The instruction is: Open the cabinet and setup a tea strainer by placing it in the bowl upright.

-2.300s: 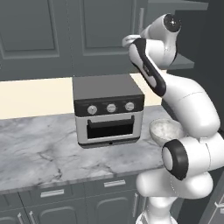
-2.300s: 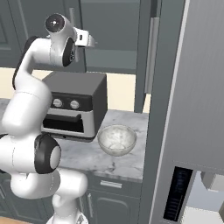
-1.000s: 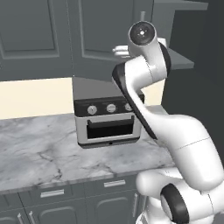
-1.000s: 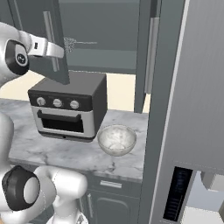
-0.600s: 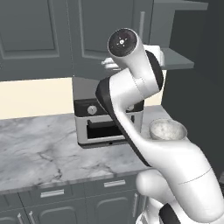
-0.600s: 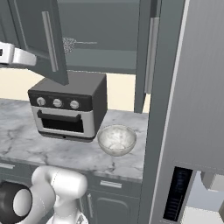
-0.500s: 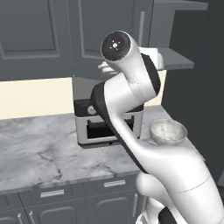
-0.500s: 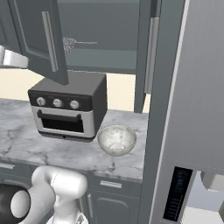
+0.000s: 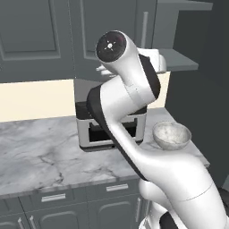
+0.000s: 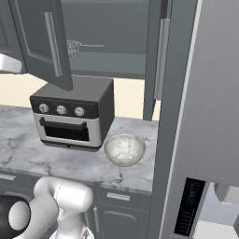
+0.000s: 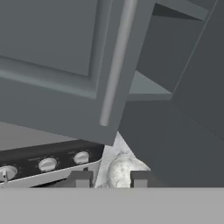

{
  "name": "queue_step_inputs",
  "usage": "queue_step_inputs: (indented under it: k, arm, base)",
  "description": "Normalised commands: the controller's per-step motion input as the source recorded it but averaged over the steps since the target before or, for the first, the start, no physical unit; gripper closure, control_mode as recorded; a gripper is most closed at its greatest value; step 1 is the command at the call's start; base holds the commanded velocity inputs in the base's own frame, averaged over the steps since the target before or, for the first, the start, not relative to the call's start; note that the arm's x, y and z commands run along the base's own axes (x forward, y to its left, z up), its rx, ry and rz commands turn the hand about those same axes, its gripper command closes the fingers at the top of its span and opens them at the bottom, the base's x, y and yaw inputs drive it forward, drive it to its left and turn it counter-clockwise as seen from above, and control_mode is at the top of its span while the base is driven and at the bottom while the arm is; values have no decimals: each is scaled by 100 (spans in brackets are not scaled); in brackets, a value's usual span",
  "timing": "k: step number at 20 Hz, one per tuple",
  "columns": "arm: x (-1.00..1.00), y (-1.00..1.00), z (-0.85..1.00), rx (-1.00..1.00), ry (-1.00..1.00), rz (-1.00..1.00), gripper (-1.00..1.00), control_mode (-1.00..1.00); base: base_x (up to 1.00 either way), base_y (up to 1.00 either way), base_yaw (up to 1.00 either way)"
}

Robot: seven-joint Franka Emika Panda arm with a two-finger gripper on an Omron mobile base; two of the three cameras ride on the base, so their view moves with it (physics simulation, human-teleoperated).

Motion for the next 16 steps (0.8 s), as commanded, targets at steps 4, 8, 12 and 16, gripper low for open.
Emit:
queue_step_inputs:
  k: [4, 8, 12, 16]
  arm:
    - [0, -8, -2, 2, 0, 0, -100, -100]
    - [4, -100, -3, 84, -4, -1, -100, -100]
    - [14, -59, 0, 83, 0, -7, -100, -100]
    - [1, -13, -5, 64, 0, -3, -100, -100]
  base:
    - [0, 0, 0]
    - [0, 0, 0]
    - [0, 0, 0]
    - [0, 0, 0]
